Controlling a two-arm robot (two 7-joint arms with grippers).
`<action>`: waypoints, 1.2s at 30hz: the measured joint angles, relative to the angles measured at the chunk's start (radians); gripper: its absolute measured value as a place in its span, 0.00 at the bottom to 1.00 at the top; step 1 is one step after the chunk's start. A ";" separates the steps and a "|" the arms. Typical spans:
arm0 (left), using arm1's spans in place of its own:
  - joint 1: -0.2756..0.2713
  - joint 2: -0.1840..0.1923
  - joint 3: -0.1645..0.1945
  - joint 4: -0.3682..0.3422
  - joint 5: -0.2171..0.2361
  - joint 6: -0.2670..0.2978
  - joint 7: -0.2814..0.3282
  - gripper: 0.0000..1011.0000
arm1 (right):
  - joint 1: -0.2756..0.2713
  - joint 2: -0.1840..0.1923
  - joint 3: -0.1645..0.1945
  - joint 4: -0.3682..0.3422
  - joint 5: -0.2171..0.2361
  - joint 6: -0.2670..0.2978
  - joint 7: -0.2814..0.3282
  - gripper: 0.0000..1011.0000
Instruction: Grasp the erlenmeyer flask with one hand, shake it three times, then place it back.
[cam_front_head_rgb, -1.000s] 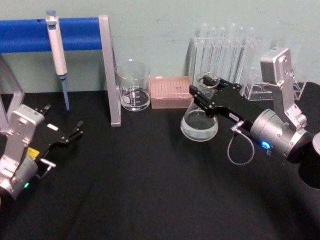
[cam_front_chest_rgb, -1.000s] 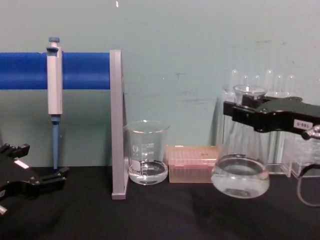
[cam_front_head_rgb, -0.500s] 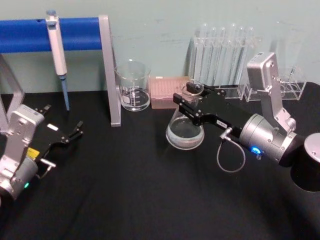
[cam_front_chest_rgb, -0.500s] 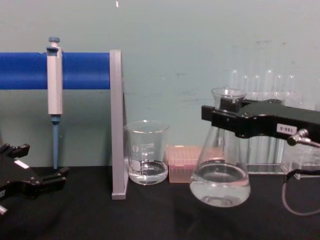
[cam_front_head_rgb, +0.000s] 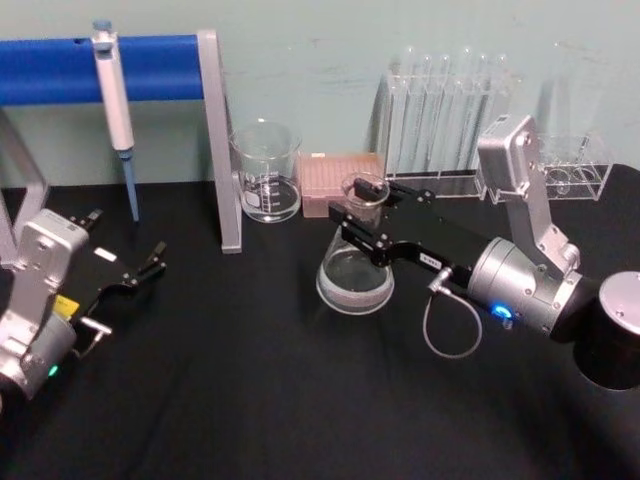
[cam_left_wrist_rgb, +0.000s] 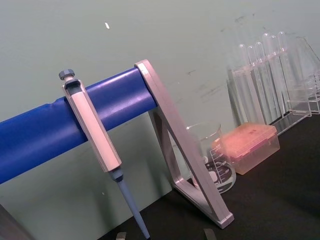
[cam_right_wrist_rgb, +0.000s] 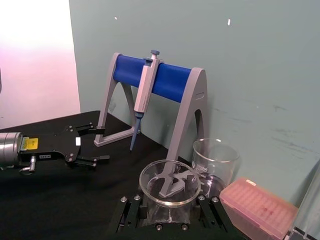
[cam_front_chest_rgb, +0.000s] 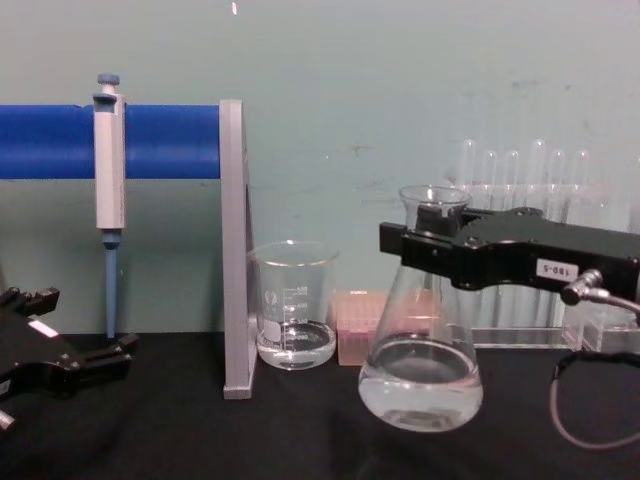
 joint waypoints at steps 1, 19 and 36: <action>0.000 0.000 0.000 0.000 0.000 0.000 0.000 0.99 | 0.000 0.001 -0.001 0.000 0.000 0.000 0.000 0.44; 0.000 0.000 0.000 0.000 0.000 0.000 0.000 0.99 | 0.003 0.005 -0.012 -0.002 0.007 0.000 -0.009 0.44; 0.000 0.000 0.000 0.000 0.000 0.000 0.000 0.99 | 0.004 0.002 -0.021 0.015 0.007 -0.002 -0.013 0.44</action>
